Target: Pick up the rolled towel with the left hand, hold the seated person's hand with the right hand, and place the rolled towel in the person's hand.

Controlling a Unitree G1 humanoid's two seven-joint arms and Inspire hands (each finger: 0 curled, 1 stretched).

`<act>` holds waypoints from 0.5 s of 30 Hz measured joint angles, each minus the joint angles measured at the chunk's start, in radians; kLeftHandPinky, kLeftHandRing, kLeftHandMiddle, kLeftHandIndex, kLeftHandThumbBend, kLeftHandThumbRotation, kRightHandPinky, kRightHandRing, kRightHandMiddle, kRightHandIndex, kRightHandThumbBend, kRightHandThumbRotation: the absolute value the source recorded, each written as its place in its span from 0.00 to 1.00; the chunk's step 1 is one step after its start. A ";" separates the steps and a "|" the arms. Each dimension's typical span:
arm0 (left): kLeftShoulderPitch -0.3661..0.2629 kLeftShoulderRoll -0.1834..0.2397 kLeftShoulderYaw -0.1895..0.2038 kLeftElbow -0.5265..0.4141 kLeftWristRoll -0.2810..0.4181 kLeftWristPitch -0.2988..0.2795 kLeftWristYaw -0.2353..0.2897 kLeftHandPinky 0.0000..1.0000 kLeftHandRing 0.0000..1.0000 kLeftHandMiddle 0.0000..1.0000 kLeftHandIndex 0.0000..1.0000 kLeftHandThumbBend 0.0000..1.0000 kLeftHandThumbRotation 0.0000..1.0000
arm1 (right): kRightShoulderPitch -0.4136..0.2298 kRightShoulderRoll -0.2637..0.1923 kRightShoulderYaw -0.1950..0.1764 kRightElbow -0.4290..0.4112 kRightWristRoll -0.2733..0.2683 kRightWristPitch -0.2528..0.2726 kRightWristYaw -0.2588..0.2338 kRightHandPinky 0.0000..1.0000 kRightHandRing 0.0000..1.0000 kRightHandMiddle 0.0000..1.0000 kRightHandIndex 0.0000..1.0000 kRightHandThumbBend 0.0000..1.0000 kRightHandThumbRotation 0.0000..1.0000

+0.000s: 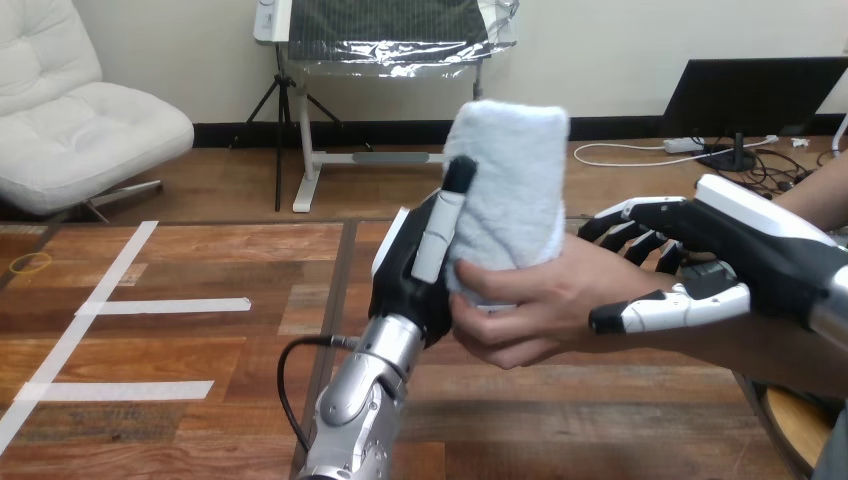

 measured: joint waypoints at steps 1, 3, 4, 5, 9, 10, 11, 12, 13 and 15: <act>0.000 0.000 0.000 -0.006 0.004 -0.002 -0.002 0.83 0.77 0.79 0.75 0.72 1.00 | 0.009 0.002 -0.006 -0.001 0.004 -0.010 -0.009 0.57 0.70 0.75 0.80 0.93 0.81; 0.001 0.000 0.001 -0.020 0.012 -0.007 -0.008 0.86 0.78 0.80 0.76 0.72 1.00 | 0.030 0.009 -0.020 -0.004 0.013 -0.030 -0.034 0.57 0.70 0.76 0.80 0.92 0.86; 0.001 0.000 0.001 -0.027 0.015 -0.008 -0.011 0.88 0.79 0.80 0.76 0.72 1.00 | 0.040 0.012 -0.027 -0.005 0.017 -0.041 -0.048 0.58 0.70 0.76 0.80 0.91 0.88; 0.001 0.000 0.001 -0.035 0.019 -0.010 -0.015 0.89 0.79 0.80 0.76 0.72 1.00 | 0.052 0.018 -0.035 -0.007 0.021 -0.054 -0.063 0.58 0.71 0.76 0.80 0.91 0.91; 0.012 0.001 0.005 -0.084 0.030 -0.021 -0.024 0.93 0.81 0.80 0.76 0.73 1.00 | 0.116 0.065 -0.077 -0.026 0.030 -0.113 -0.160 0.61 0.74 0.78 0.82 0.87 0.98; 0.014 0.002 0.006 -0.093 0.031 -0.023 -0.025 0.93 0.81 0.80 0.76 0.73 1.00 | 0.126 0.076 -0.084 -0.030 0.033 -0.120 -0.173 0.63 0.75 0.79 0.83 0.87 0.98; 0.020 0.002 0.007 -0.106 0.035 -0.024 -0.026 0.94 0.81 0.80 0.76 0.74 1.00 | 0.138 0.087 -0.090 -0.036 0.042 -0.124 -0.188 0.64 0.76 0.80 0.83 0.88 0.98; 0.025 0.002 0.008 -0.119 0.038 -0.025 -0.026 0.94 0.80 0.79 0.76 0.72 1.00 | 0.152 0.099 -0.097 -0.043 0.054 -0.128 -0.203 0.68 0.80 0.83 0.85 0.86 0.99; 0.032 0.003 0.008 -0.134 0.042 -0.027 -0.026 0.94 0.79 0.79 0.76 0.72 1.00 | 0.164 0.113 -0.104 -0.049 0.068 -0.133 -0.217 0.69 0.81 0.84 0.86 0.85 0.99; 0.051 0.005 0.008 -0.165 0.050 -0.033 -0.026 0.94 0.79 0.79 0.76 0.72 1.00 | 0.189 0.144 -0.119 -0.056 0.102 -0.152 -0.242 0.72 0.84 0.86 0.87 0.82 1.00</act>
